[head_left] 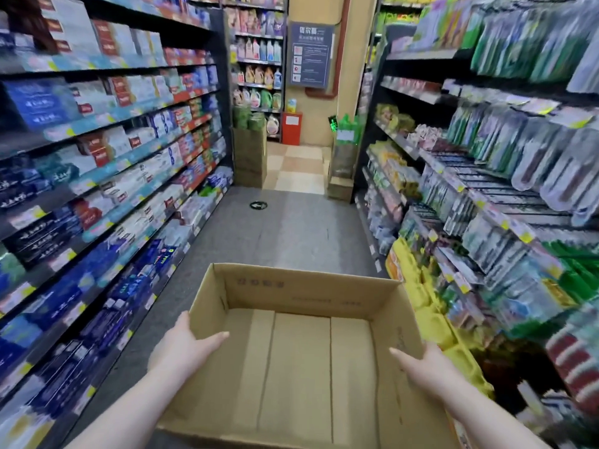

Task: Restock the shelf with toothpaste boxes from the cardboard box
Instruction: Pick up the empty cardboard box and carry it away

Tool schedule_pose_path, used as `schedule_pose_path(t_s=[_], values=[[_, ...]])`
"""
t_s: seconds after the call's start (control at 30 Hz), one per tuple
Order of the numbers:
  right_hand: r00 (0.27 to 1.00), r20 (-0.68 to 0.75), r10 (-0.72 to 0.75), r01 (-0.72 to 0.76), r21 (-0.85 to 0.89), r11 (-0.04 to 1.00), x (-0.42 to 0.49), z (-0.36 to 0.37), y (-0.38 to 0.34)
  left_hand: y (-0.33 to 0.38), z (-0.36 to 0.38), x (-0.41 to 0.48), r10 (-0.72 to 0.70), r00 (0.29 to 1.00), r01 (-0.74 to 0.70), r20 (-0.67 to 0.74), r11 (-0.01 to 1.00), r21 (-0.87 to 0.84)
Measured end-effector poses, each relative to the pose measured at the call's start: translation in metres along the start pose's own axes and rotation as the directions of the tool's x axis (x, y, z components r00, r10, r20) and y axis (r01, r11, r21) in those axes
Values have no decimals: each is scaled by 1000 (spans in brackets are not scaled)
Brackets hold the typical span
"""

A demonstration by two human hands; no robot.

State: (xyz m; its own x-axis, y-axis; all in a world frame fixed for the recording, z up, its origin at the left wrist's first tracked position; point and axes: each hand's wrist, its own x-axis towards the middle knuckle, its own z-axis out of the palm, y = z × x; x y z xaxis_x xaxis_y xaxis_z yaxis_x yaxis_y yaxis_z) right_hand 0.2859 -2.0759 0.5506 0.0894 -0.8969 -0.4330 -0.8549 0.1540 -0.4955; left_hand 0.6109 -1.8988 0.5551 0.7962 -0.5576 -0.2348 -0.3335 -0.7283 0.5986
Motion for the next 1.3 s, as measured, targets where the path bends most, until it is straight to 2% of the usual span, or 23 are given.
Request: schedule_pose_path(t_s=[0.27, 0.53, 0.9, 1.3], values=[[999, -35, 25, -26, -9, 1000, 148, -25, -91, 93, 28, 164, 46, 999, -46, 22, 999, 0], [1000, 6, -10, 11, -56, 998, 337, -44, -187, 176, 67, 328, -41, 998, 42, 47, 999, -30], [995, 55, -77, 85, -155, 984, 544, -59, -361, 264, 77, 542, -128, 992, 128, -15, 991, -50], [999, -10, 36, -37, -46, 998, 730, -41, -524, 363, 64, 822, 21, 999, -20, 43, 1000, -11]])
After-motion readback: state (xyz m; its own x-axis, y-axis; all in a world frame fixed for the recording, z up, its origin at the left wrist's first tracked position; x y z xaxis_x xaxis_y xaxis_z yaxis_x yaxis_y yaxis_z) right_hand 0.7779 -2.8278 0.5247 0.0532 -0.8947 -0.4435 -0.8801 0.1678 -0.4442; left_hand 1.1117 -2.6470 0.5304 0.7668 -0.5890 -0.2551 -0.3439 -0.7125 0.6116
